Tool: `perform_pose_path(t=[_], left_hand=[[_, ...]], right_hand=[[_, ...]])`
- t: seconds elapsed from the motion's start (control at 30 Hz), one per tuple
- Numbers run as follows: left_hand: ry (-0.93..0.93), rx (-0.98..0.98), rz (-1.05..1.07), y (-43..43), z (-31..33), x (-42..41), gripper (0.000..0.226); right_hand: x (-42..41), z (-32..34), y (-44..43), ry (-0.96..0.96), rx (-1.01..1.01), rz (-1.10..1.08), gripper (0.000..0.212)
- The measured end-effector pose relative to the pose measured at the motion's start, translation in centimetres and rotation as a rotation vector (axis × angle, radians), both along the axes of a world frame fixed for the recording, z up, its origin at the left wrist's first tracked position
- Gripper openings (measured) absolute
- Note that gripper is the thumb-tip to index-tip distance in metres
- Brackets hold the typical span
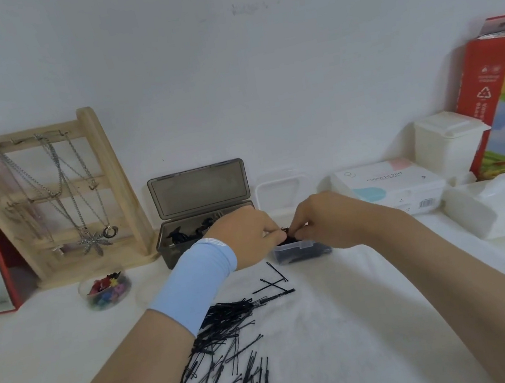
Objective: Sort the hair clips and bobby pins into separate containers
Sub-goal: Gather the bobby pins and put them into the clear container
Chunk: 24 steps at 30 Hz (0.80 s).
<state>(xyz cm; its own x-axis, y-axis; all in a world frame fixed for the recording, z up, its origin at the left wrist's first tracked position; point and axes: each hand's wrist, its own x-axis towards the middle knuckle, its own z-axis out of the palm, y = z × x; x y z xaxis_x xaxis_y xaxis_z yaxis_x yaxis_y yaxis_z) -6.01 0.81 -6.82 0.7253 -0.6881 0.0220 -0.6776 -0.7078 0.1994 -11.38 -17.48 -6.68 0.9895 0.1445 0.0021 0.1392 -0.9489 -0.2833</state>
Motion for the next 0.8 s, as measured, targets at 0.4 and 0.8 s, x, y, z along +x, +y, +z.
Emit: perform_pose_path(t=[0.4,0.8], left_hand=[[0.223,0.181,0.054,7.3,-1.0,-3.6,0.065],[0.296,0.137,0.077,10.0,-0.7,-3.0,0.049]], right_hand=[[-4.1,0.1,7.6,0.096,-0.332,0.074,0.036],[-3.3,-3.0,9.7,0.033,-0.054,0.119,0.054]])
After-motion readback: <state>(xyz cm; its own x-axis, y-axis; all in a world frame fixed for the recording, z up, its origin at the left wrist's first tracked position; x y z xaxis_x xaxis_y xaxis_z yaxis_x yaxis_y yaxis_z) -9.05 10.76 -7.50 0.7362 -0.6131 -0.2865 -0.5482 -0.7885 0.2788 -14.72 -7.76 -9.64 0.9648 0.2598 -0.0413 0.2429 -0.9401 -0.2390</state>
